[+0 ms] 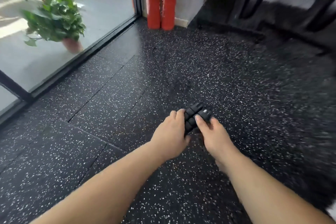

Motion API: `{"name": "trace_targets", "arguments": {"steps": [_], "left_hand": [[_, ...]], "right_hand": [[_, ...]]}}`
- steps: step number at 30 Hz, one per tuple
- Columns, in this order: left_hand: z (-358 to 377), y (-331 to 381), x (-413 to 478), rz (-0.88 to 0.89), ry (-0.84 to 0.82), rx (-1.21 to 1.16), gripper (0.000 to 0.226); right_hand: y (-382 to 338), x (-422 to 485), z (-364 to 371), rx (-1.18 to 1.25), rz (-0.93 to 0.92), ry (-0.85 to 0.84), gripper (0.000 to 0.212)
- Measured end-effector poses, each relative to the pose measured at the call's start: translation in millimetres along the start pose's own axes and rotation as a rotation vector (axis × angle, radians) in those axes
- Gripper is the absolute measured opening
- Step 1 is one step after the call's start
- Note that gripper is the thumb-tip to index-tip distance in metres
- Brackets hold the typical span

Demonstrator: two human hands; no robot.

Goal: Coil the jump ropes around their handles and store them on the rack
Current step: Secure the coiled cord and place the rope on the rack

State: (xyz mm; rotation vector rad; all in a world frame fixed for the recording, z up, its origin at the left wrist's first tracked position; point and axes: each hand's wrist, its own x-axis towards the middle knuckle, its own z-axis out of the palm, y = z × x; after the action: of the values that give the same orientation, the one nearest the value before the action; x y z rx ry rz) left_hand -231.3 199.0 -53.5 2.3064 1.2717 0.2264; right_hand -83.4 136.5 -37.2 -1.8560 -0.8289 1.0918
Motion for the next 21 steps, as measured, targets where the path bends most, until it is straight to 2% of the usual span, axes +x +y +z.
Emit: {"name": "trace_targets", "arguments": {"steps": [3, 6, 11, 15, 21], "left_hand": [[-38.1, 70.1, -14.5, 0.110, 0.023, -0.015, 0.080], [-72.4, 138.9, -34.1, 0.208, 0.079, -0.056, 0.082], [-117.4, 261.3, -98.8, 0.358, 0.153, -0.200, 0.084], [-129.3, 346.1, -169.0, 0.469, 0.200, -0.308, 0.081], [-111.5, 403.9, -239.6, 0.464, 0.185, -0.362, 0.072]], "right_hand": [[-40.7, -43.4, -52.6, 0.224, -0.022, 0.089, 0.027], [-81.5, -98.3, -102.2, 0.372, -0.123, 0.127, 0.020], [-129.2, -211.6, -182.6, 0.328, -0.338, 0.271, 0.017], [-138.9, -309.9, -234.5, 0.299, -0.481, 0.420, 0.016], [-107.3, -384.6, -276.1, 0.249, -0.541, 0.492, 0.018]]}}
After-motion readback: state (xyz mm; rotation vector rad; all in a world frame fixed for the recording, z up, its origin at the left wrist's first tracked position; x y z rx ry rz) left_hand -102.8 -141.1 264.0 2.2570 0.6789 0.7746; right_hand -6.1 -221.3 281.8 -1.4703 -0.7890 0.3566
